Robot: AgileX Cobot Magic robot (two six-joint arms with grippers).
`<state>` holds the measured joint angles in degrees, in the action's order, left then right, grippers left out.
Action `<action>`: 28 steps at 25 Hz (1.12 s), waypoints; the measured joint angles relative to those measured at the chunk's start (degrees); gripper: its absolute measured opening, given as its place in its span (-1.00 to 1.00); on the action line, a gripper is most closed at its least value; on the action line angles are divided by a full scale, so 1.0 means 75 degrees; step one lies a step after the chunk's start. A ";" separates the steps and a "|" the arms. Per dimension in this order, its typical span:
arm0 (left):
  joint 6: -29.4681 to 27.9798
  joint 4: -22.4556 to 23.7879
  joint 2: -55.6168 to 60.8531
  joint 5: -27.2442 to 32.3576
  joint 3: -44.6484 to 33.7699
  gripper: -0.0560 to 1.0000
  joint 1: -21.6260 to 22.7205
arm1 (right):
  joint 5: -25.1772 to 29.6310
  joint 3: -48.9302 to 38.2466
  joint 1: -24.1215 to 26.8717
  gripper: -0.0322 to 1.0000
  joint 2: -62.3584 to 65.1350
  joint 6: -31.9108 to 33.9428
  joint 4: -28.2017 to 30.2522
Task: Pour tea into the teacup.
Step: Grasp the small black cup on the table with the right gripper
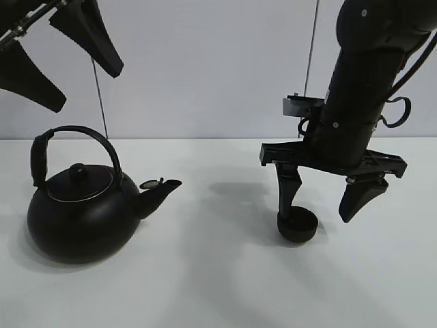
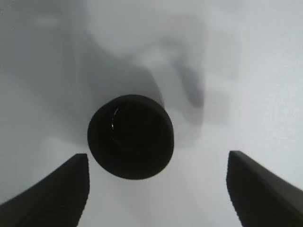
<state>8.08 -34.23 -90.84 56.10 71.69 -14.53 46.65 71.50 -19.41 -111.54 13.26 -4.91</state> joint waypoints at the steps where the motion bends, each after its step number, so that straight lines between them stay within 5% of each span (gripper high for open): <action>1: 0.0000 0.0000 0.0000 0.0000 0.0000 0.19 0.0000 | 0.0070 0.0096 0.0000 0.12 -0.0088 0.0006 0.0000; 28: 0.0000 0.0000 0.0000 0.0000 0.0000 0.19 0.0000 | 0.0012 0.0299 -0.0023 0.00 -0.0450 -0.1255 -0.0070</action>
<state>8.08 -34.23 -90.84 56.10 71.69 -14.53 46.74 73.74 -19.58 -114.91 3.85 -5.44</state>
